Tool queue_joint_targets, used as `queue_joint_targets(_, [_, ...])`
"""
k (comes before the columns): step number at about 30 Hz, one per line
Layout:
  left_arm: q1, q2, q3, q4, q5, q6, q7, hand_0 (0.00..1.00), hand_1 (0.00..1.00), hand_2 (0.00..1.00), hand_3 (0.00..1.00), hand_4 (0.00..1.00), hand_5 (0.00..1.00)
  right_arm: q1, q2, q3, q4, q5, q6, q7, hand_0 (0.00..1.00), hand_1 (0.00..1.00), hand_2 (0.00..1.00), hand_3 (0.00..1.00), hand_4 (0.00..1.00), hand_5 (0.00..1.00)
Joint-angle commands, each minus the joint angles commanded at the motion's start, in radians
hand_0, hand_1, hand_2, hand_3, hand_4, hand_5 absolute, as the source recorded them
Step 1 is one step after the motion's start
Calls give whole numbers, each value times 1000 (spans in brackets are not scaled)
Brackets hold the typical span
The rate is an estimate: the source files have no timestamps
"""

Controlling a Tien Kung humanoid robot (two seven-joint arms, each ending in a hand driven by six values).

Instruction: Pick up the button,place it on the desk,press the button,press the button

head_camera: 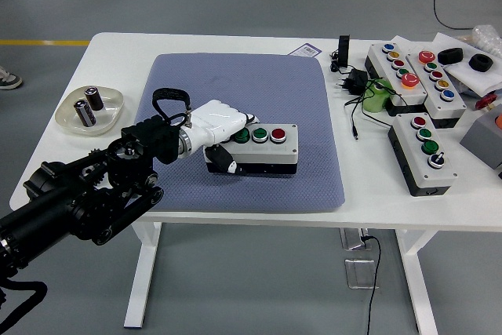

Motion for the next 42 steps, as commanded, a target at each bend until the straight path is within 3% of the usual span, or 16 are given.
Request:
queue_joint_targets(3, [-2,-3,-6,4,1,-19,5,233,324,315,373,447,2,0,0,0,0,2,0,1,650,566,600,640,257,258])
queue_joint_targets(4, [-3,-4,-8,6,1,-28,6,257,355,369,449,449,2,1,0,-1,0,3,0,1,650,566,601,640,257,258])
queue_joint_targets(9, [-5,-7,-20,15,3,-77,31,257,355,369,449,449,2,3,1,-2,0,4,0,1,650,566,601,640,257,258])
queue_joint_targets(10, [-5,-8,-22,17,2,-85,34,303,405,413,515,372,2,3,1,-2,0,4,1,2,650,566,601,640,257,258])
queue_joint_targets(15, [-6,-8,-27,22,1,-101,39,303,405,413,515,372,2,5,2,-2,0,6,0,2,650,566,601,640,257,258])
queue_joint_targets(16, [-6,-8,-27,22,0,-99,38,427,556,606,702,457,2,5,2,-2,0,6,0,2,650,566,601,640,257,258])
queue_joint_targets(21, [0,-5,-42,12,-7,-116,40,427,556,606,702,457,2,6,2,1,0,4,1,3,650,566,601,640,257,258])
queue_joint_targets(22, [2,-5,-46,9,-9,-125,41,579,742,777,756,668,2,6,2,2,0,2,1,3,650,566,601,640,257,258])
queue_joint_targets(27, [13,1,-76,-13,-42,-192,38,579,742,777,756,668,2,6,2,4,0,1,1,3,650,566,601,640,257,258])
queue_joint_targets(28, [14,1,-79,-16,-45,-196,38,907,931,945,871,998,335,6,2,5,0,1,1,3,651,566,601,640,257,258])
queue_joint_targets(33, [20,4,-105,-37,-49,-239,50,907,931,945,871,998,335,6,2,5,0,0,1,2,651,566,601,640,257,258])
queue_joint_targets(34, [21,4,-111,-40,-48,-245,52,952,969,993,927,998,423,6,3,5,0,1,1,2,652,566,600,640,257,258])
queue_joint_targets(39, [30,6,-149,-63,-46,-289,70,952,969,993,927,998,423,6,3,5,0,4,0,2,652,566,600,640,257,258])
queue_joint_targets(40, [32,6,-156,-68,-48,-293,73,995,998,998,983,998,442,6,3,5,0,4,-1,2,652,566,600,640,257,258])
queue_joint_targets(42, [36,7,-174,-76,-49,-304,76,995,998,998,983,998,442,7,4,5,0,2,-1,2,652,566,600,640,257,258])
